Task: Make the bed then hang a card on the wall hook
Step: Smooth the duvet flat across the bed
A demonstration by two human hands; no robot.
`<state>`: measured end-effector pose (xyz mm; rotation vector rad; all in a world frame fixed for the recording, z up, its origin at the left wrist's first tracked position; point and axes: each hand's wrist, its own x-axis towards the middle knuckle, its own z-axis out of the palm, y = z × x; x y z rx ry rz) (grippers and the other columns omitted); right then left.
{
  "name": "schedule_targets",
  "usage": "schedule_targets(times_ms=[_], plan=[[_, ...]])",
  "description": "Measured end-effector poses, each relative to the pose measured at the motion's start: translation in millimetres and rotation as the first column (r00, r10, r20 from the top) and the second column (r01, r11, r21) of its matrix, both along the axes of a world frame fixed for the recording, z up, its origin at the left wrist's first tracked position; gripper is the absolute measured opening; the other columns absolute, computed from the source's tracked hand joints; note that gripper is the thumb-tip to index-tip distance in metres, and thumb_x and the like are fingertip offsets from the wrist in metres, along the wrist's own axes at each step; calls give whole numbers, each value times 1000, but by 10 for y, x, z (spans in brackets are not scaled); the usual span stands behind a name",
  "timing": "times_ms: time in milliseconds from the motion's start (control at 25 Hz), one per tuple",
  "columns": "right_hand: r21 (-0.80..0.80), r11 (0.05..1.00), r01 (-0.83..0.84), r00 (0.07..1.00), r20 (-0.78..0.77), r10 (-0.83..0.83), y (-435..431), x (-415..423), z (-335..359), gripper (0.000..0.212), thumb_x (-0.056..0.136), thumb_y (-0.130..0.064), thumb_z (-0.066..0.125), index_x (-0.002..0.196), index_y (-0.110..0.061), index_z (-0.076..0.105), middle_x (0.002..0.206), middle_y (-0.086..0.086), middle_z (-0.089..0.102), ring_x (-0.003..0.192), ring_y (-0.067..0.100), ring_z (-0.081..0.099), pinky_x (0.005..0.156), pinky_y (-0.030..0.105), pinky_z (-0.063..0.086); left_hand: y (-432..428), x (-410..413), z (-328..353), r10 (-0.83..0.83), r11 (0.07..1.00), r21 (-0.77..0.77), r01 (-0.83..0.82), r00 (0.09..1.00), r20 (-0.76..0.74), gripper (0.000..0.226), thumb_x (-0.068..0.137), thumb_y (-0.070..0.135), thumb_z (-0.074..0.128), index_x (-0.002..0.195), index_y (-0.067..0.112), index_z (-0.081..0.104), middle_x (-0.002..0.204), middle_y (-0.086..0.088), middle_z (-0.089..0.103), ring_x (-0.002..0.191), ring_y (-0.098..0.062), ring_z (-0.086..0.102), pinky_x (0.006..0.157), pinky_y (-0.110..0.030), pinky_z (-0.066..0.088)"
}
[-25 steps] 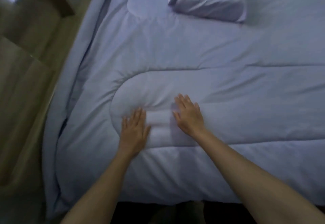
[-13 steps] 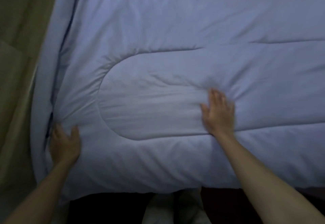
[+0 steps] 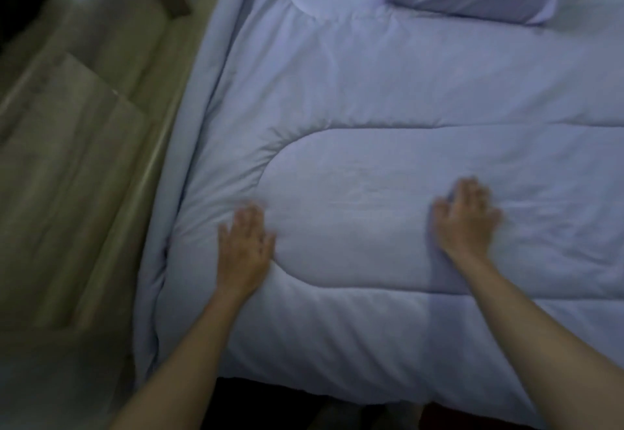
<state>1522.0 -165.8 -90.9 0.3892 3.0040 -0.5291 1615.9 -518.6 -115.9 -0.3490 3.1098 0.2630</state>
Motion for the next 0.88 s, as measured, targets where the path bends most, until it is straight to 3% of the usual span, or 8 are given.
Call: schedule_targets(times_ms=[120,200,320,480,600,680,800,880], plan=[[26,835,-550,831,117,543,-1303,-184,-63,64,95,-48,20,153,-20,13,162,1,10,149,22,9,115,58,7,-180,3,-51,126,992,23,-128,990,64,71,90,55,23,149,17,27,156,-6,31,143,-25,30,115,-47,21],[59,694,-718,696,103,711,-1751,-99,-110,63,93,-54,13,152,-32,12,162,-7,8,150,17,6,115,57,3,-462,22,-100,259,966,-20,-258,965,47,72,91,56,24,150,15,24,158,-6,27,145,-25,27,117,-46,18],[154,751,-642,756,-38,654,-1658,-206,-240,65,89,-55,12,149,-33,25,159,-4,22,147,20,20,114,56,11,-942,-312,13,437,882,134,-452,890,128,67,96,47,32,148,6,25,155,-16,29,141,-32,31,116,-47,25],[37,996,-83,997,11,83,-1324,-593,-257,64,92,-49,21,150,-22,25,161,4,17,147,28,15,113,64,10,-803,-970,164,-80,996,25,80,997,9,61,98,39,35,150,8,22,158,-16,22,144,-32,25,117,-45,16],[156,920,-359,931,-8,365,-1500,-342,-320,61,96,-51,24,152,-28,18,162,-1,13,148,27,12,112,62,8,-887,-1306,78,-27,998,-60,32,997,67,70,96,52,32,152,18,11,162,-10,5,149,-30,7,118,-50,2],[178,868,-464,883,20,468,-1520,-230,-319,64,92,-55,18,151,-32,16,162,-2,13,149,25,12,114,59,8,-1159,-1188,-16,179,975,117,-191,978,108,83,91,63,32,153,16,2,162,-9,3,149,-30,6,120,-49,4],[150,865,-479,877,132,463,-1454,-338,-285,63,94,-57,13,152,-34,6,163,-5,2,150,22,2,115,57,2,-1376,-672,-138,340,758,498,-422,906,250,85,91,64,33,153,18,-2,162,-4,9,147,-25,17,121,-37,14],[132,851,-508,855,193,481,-1439,-366,-232,62,96,-56,17,152,-34,2,163,-6,-4,150,21,-3,117,56,0,-1381,-299,-203,444,580,597,-554,830,338,78,88,65,32,151,20,22,157,-6,29,141,-26,32,119,-37,21]])
